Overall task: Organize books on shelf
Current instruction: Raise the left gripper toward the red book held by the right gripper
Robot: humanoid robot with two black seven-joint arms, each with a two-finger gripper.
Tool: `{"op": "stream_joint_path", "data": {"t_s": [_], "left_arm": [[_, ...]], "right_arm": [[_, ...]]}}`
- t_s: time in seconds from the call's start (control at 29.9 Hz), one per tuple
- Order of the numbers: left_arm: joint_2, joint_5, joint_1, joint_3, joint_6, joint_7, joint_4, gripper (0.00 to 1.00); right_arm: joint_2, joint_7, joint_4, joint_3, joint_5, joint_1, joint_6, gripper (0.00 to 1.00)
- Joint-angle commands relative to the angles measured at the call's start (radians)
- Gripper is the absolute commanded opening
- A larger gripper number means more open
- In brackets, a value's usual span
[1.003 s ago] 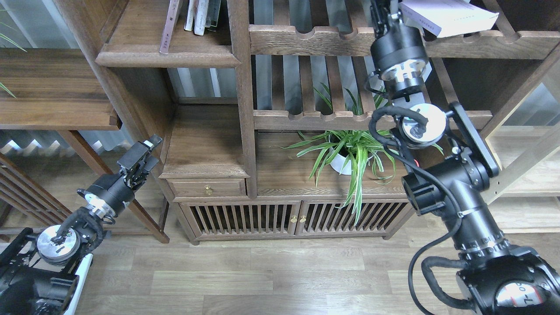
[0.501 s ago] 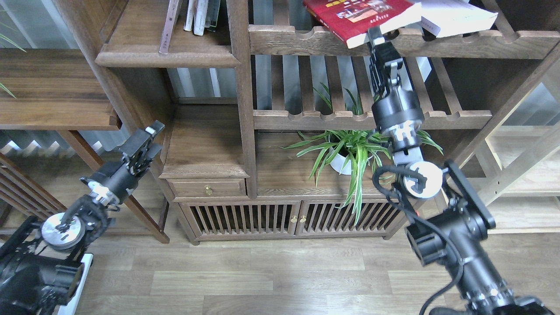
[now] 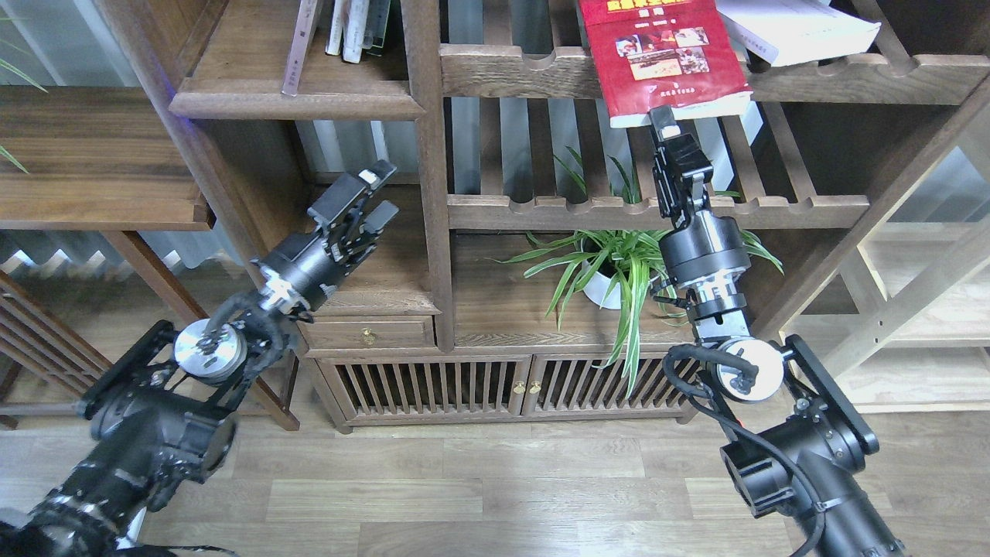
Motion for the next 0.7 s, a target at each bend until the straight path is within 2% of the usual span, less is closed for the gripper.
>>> {"op": "stream_joint_path", "data": {"t_s": [0.0, 0.27, 0.4, 0.53, 0.67], "left_arm": [[-0.003, -0.067, -0.058, 0.052, 0.000, 0.000, -0.012, 0.98], [-0.003, -0.136, -0.212, 0.067, 0.000, 0.008, -0.013, 0.98], [-0.003, -0.136, -0.227, 0.069, 0.000, 0.089, -0.010, 0.98], [-0.003, -0.135, -0.232, 0.090, 0.071, 0.093, -0.007, 0.98], [-0.003, -0.136, -0.232, 0.112, 0.084, 0.093, -0.003, 0.98]], "right_arm": [[-0.003, 0.000, -0.002, 0.000, 0.000, -0.001, 0.000, 0.02], [-0.005, 0.000, -0.005, 0.000, -0.002, 0.006, -0.002, 0.02], [0.000, 0.000, -0.005, 0.000, -0.002, 0.010, -0.003, 0.02], [0.008, -0.001, -0.004, -0.003, 0.000, 0.016, -0.003, 0.02], [0.026, -0.001, -0.004, -0.037, 0.000, 0.029, -0.002, 0.02]]}}
